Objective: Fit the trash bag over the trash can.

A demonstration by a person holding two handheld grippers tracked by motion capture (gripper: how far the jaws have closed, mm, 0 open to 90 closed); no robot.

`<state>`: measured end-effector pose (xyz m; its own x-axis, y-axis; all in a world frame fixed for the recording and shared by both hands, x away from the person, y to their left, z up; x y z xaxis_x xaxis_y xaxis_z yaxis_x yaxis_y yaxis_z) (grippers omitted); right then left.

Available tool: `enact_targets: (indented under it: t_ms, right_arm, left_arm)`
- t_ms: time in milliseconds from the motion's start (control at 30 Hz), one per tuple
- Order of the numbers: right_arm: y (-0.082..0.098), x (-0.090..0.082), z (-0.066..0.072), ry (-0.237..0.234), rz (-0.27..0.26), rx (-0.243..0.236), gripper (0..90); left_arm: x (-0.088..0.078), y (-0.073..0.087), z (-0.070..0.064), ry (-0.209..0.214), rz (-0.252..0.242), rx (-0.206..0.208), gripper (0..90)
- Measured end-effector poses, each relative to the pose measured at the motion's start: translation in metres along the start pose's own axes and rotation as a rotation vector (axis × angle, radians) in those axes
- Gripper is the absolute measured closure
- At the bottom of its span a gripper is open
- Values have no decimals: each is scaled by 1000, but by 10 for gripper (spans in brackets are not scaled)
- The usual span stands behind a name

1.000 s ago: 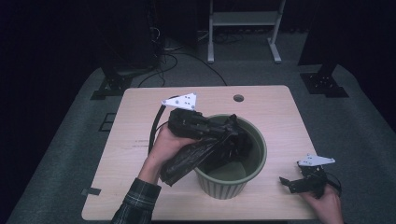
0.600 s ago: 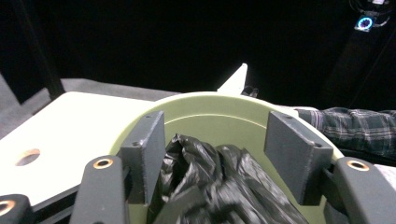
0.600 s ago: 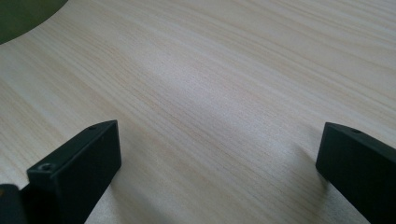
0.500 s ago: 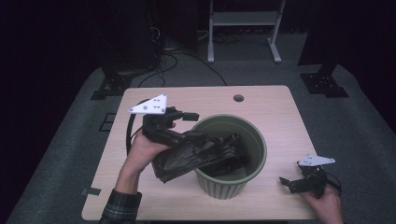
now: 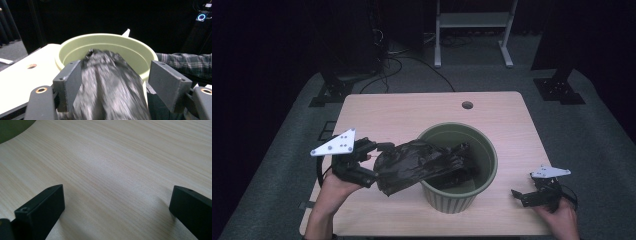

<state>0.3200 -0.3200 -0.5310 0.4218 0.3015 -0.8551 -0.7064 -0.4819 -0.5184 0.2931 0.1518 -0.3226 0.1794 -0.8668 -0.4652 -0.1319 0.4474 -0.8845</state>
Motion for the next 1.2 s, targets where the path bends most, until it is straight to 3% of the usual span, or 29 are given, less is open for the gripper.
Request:
enact_targets:
  t_ms: [167,400,467,500,567,667,767,1033,1200]
  right_arm:
    - [0,0,0,1,0,2,0]
    - [0,0,0,2,0,3,0]
    - [0,0,0,2,0,4,0]
    - [0,0,0,2,0,4,0]
    - [0,0,0,2,0,4,0]
    - [0,0,0,2,0,4,0]
    - [0,0,0,2,0,4,0]
    - [0,0,0,2,0,4,0]
    - [0,0,0,5,-2,8,0]
  left_arm:
    - [-6,21,-10,-44,4,-22,178]
    - [-5,44,-11,-64,1,-57,200]
    - [-4,48,-11,-45,15,-34,340]
    - [-3,48,-12,-27,20,-30,491]
    - [-1,48,-11,-12,37,-19,655]
    - [4,41,-9,20,40,-6,802]
    - [8,29,-7,51,17,8,865]
    - [27,-13,4,97,-56,49,876]
    - [44,-29,10,134,-82,49,876]
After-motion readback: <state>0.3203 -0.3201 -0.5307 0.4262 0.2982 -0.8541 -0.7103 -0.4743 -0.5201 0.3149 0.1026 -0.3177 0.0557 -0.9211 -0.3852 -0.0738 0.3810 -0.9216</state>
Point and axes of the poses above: each handheld gripper's, and its own axes: x roughly forward along the jaws, y roughly out of its underside, z roughly to its left, the point moved 6 cm from there along x, roughly forward along the jaws, and after that the axes turned 14 degrees about z, right-handed, at the moved point
